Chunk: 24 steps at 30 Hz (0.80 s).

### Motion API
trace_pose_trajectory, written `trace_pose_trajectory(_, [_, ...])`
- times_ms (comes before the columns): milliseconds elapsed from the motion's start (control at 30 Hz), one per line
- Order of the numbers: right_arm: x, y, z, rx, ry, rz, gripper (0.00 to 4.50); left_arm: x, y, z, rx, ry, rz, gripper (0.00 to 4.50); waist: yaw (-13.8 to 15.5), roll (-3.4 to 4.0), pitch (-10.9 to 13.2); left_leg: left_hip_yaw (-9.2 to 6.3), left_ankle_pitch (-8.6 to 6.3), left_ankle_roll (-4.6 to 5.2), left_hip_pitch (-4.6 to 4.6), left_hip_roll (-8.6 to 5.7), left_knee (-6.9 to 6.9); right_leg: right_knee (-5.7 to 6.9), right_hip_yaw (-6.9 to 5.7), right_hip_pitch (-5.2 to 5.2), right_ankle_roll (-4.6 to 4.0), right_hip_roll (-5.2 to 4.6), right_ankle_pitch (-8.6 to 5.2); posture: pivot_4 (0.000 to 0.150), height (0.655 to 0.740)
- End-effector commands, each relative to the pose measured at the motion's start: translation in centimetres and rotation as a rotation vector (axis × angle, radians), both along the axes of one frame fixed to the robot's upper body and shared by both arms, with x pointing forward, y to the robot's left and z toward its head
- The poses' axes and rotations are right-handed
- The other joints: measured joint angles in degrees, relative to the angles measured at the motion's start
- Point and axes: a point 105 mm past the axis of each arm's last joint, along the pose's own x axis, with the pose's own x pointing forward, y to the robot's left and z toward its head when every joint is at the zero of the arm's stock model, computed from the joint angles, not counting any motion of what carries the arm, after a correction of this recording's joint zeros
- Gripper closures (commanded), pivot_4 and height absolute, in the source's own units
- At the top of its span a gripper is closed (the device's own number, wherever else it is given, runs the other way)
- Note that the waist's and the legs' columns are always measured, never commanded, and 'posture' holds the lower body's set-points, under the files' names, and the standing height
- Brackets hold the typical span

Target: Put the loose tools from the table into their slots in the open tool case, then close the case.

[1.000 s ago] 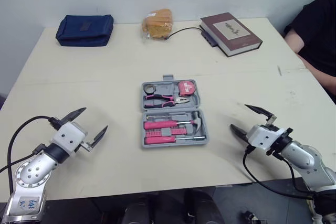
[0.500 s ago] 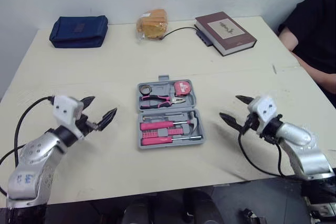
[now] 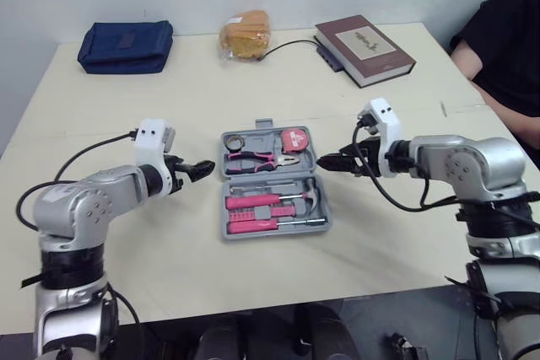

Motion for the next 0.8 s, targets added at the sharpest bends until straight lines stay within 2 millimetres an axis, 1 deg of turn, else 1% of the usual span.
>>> trace_pose_trajectory(33, [0.8,0.4,1.1,-0.029,-0.014,-0.02,0.05,1.0,-0.6,1.3,0.009,-0.052,0.006,0.0,0.0,0.0,0.0,0.01,0.01,-0.01,-0.03,-0.01,0.0,0.01,0.01,-0.05,0.0,0.0,0.0,0.15,0.74])
trace_pose_trajectory(133, [1.3,1.4,1.2,-0.027,0.01,-0.026,0.05,1.5,-1.6,1.5,0.011,-0.06,-0.008,0.0,0.0,0.0,0.0,0.03,0.04,-0.02,-0.09,-0.02,0.0,0.05,0.01,-0.12,0.0,0.01,0.0,0.15,0.74])
trace_pose_trajectory(267, [2.2,2.0,1.3,-0.03,0.028,-0.064,0.05,1.9,-1.6,1.2,0.004,-0.046,0.014,0.0,-0.2,0.0,0.0,0.04,0.05,-0.05,-0.09,0.0,-0.02,0.07,0.02,-0.15,0.0,0.03,0.0,0.15,0.74])
trace_pose_trajectory(367, [2.8,1.7,1.0,-0.045,0.039,-0.103,0.05,2.4,-2.0,1.1,-0.02,-0.045,0.031,0.0,-0.2,0.0,0.0,0.06,0.06,-0.06,-0.09,-0.01,-0.02,0.09,0.03,-0.16,0.0,0.03,0.0,0.15,0.74])
trace_pose_trajectory(467, [3.3,1.4,0.6,-0.074,0.039,-0.128,0.05,2.8,-2.3,0.5,-0.017,-0.018,0.04,0.0,-0.1,0.0,0.0,0.07,0.07,-0.06,-0.1,-0.03,-0.02,0.09,0.04,-0.16,0.01,0.01,0.0,0.15,0.74])
trace_pose_trajectory(600, [3.7,1.7,0.4,-0.079,0.044,-0.134,0.05,3.4,-2.2,0.4,-0.021,-0.02,0.074,0.0,-0.1,0.0,0.0,0.08,0.08,-0.05,-0.12,-0.03,-0.02,0.09,0.02,-0.17,0.01,0.01,0.01,0.15,0.74])
trace_pose_trajectory(800, [4.4,2.1,-0.6,-0.135,0.061,-0.162,0.05,3.9,-2.0,-0.1,-0.008,-0.013,0.104,0.0,-0.2,0.01,0.0,0.09,0.1,-0.09,-0.11,-0.03,-0.02,0.12,0.02,-0.17,0.01,0.01,0.01,0.15,0.74])
